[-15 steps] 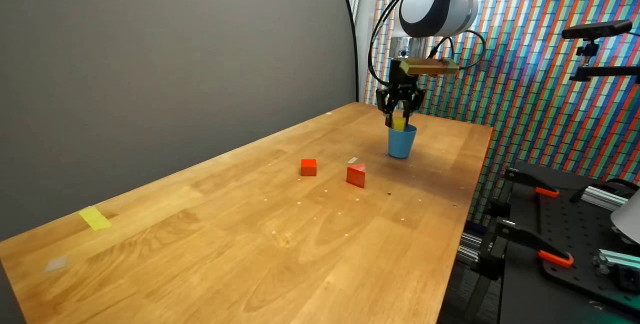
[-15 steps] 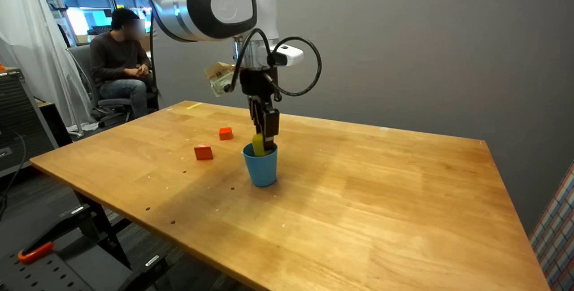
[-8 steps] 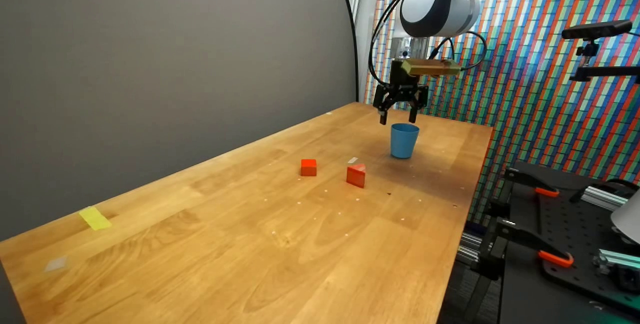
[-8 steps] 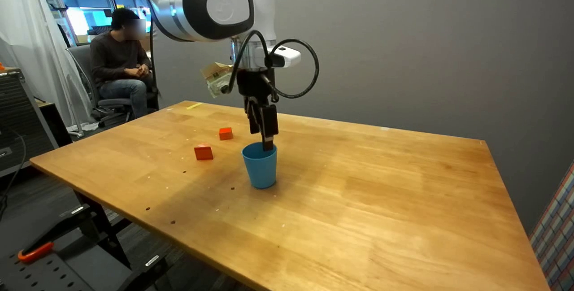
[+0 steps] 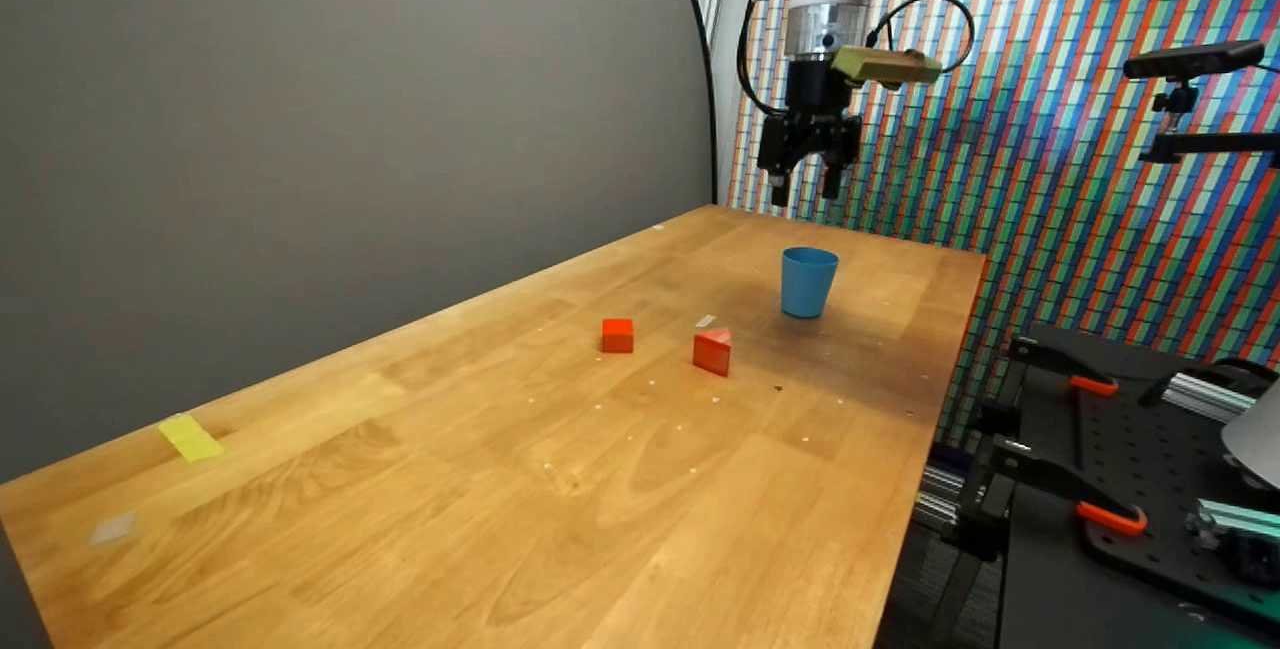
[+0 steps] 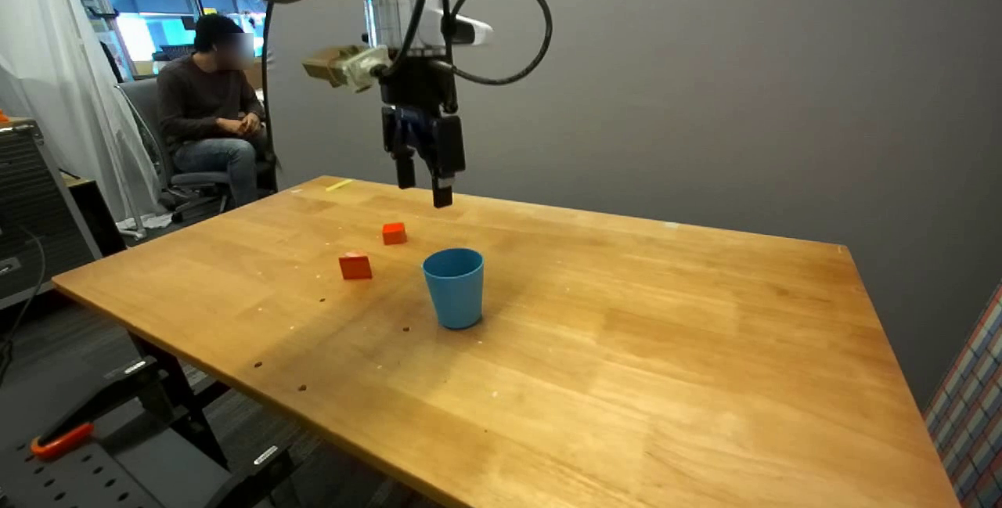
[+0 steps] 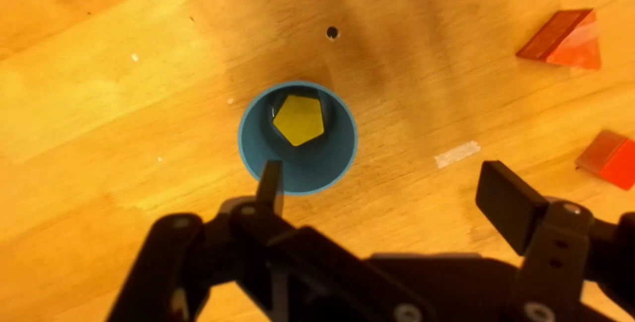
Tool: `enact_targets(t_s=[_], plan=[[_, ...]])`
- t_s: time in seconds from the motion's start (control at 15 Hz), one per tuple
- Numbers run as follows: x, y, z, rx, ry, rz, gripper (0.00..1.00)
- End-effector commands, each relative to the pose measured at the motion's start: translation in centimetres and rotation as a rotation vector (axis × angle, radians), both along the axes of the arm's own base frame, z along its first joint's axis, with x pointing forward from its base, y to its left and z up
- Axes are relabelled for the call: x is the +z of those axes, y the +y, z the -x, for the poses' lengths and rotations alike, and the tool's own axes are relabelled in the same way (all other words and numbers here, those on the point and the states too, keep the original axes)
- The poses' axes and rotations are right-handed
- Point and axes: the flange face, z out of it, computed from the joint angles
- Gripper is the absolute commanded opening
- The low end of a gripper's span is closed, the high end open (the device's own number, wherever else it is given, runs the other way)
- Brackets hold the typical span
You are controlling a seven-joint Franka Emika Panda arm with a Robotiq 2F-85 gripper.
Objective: Place the yellow block inside the blue cup
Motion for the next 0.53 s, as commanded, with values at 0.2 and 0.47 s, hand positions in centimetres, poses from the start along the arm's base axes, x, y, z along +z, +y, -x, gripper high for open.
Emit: enact_targets(t_s=[0.2,0.47], plan=[[6.2,1.0,1.3,0.125,0.058,0.013,1.0],[9.0,1.3,1.9,0.162,0.061,0.01,1.0]])
